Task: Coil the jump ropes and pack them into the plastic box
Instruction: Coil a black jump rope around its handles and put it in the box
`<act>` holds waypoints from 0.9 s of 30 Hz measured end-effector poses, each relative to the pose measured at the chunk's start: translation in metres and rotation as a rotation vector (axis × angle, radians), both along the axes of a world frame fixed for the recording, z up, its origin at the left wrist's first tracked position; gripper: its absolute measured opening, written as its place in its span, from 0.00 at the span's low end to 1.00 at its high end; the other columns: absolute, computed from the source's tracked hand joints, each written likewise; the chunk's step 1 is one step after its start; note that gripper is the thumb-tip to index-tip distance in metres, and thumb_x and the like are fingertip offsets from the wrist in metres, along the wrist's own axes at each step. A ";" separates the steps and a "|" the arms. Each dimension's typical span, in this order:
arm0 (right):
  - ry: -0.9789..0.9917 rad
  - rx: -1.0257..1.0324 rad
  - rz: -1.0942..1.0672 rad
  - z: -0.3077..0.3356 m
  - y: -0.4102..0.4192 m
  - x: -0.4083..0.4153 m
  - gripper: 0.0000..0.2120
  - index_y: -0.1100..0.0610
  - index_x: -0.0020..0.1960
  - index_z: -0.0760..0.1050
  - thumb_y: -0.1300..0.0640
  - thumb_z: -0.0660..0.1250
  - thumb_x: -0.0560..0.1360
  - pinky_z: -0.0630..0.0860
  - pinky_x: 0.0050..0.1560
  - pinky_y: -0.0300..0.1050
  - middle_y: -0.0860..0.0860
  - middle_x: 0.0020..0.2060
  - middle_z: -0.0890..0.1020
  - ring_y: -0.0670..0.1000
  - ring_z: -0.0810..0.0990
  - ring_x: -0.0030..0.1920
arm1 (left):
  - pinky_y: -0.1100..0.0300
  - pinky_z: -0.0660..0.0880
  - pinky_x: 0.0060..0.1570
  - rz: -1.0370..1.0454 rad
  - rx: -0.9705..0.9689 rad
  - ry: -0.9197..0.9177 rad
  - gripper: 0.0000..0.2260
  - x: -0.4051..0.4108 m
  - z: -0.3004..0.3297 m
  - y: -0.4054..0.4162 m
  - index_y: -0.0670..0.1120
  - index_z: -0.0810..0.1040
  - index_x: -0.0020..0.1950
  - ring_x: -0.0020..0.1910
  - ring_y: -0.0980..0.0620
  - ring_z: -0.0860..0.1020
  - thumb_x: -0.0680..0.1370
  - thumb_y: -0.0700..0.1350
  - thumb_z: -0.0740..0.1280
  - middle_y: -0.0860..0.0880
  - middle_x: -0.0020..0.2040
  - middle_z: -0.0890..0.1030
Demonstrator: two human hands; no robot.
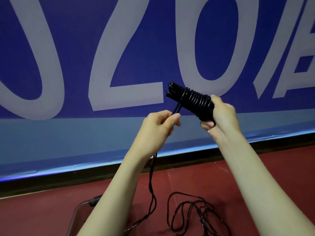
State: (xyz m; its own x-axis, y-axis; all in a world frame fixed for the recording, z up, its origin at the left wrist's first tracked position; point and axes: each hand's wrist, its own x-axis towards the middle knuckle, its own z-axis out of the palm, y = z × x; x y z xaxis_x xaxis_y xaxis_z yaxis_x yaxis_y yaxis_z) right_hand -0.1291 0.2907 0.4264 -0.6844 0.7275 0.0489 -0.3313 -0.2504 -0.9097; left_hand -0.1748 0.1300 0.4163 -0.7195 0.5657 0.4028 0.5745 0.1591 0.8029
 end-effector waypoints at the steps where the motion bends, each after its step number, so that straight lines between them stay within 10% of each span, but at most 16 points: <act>1: -0.007 -0.018 0.057 0.001 0.000 0.001 0.11 0.58 0.38 0.67 0.60 0.59 0.80 0.54 0.19 0.34 0.53 0.24 0.70 0.47 0.59 0.16 | 0.62 0.64 0.31 -0.003 -0.008 0.009 0.15 -0.002 -0.001 -0.002 0.47 0.79 0.41 0.29 0.54 0.65 0.81 0.52 0.60 0.54 0.28 0.68; 14: -0.262 0.296 0.544 0.005 0.003 0.012 0.21 0.53 0.27 0.65 0.59 0.58 0.79 0.49 0.21 0.31 0.49 0.20 0.67 0.44 0.54 0.17 | 0.71 0.68 0.52 -0.145 -0.178 0.166 0.10 -0.025 -0.024 -0.022 0.50 0.76 0.41 0.51 0.64 0.75 0.81 0.44 0.61 0.66 0.44 0.77; 27: -0.517 0.722 0.592 -0.004 0.011 0.011 0.19 0.53 0.30 0.66 0.54 0.63 0.80 0.52 0.21 0.34 0.49 0.22 0.67 0.46 0.62 0.19 | 0.61 0.70 0.41 -0.134 -0.416 0.110 0.08 -0.040 -0.028 -0.035 0.50 0.76 0.35 0.35 0.58 0.72 0.73 0.43 0.71 0.55 0.37 0.76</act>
State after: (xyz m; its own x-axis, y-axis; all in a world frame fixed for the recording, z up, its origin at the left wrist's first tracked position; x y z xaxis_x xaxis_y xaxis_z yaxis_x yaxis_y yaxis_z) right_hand -0.1178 0.3016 0.4223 -0.9804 0.1870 -0.0613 0.1346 0.4098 -0.9022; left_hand -0.2153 0.0949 0.3886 -0.5944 0.7811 0.1913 0.6906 0.3739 0.6191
